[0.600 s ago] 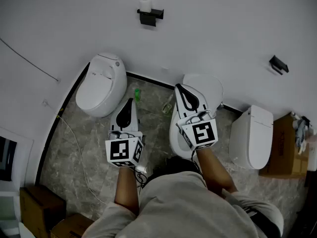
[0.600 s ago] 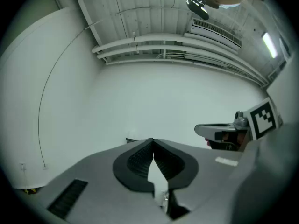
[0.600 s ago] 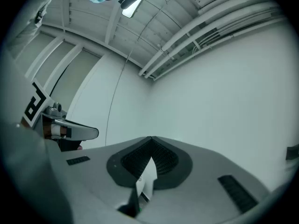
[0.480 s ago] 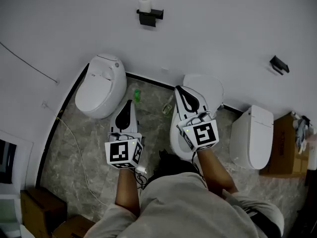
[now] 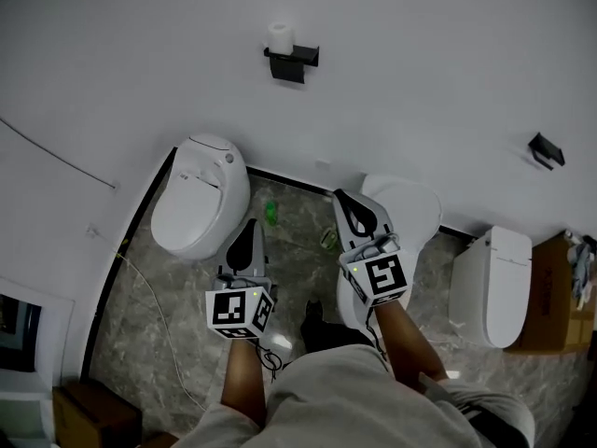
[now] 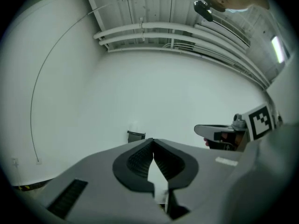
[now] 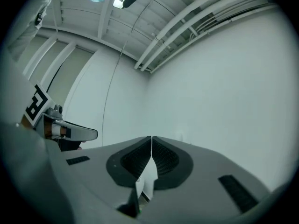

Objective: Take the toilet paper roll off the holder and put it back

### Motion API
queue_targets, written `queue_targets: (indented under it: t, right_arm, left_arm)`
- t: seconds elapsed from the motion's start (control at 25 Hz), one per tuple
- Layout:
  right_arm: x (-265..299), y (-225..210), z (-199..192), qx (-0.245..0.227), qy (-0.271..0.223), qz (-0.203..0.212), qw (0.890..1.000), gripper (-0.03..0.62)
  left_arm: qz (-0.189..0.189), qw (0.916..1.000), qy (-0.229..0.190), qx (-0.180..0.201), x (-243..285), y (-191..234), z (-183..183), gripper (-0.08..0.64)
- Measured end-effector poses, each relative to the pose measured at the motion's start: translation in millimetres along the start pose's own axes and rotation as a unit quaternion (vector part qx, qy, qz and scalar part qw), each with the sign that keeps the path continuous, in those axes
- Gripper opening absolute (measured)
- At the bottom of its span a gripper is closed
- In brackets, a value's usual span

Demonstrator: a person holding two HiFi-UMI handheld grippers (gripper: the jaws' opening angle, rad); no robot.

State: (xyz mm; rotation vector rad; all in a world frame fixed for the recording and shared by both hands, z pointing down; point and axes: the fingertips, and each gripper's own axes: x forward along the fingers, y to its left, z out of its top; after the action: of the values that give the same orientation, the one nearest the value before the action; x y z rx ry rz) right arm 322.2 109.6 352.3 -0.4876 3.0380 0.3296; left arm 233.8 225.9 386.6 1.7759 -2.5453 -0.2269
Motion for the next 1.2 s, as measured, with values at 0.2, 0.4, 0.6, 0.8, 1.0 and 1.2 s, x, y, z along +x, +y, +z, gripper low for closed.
queue_targets:
  t: [0.2, 0.4, 0.6, 0.8, 1.0, 1.2]
  right_arm:
    - [60, -31, -15, 0.009, -0.002, -0.001, 1.0, 0.005]
    - [108, -55, -32, 0.02, 0.011, 0.002, 1.0, 0.005]
    - [153, -68, -48, 0.035, 0.027, 0.002, 0.999, 0.005]
    - [198, -75, -60, 0.038, 0.03, -0.013, 0.999, 0.005]
    - [248, -77, -66, 0.024, 0.035, -0.037, 0.998, 0.005]
    - [297, -77, -61, 0.027, 0.033, -0.065, 0.997, 0.005]
  left_arm:
    - [-0.018, 0.9998, 0.011, 0.0, 68, 23, 0, 0.011]
    - [-0.02, 0.9995, 0.021, 0.008, 116, 42, 0, 0.011]
    - [-0.013, 0.9992, 0.038, 0.005, 145, 72, -6, 0.01]
    - [-0.021, 0.9985, 0.051, 0.005, 178, 111, -13, 0.011]
    - [-0.052, 0.9972, 0.052, 0.005, 216, 152, -16, 0.011]
    - [-0.093, 0.994, 0.056, 0.009, 249, 189, -9, 0.011]
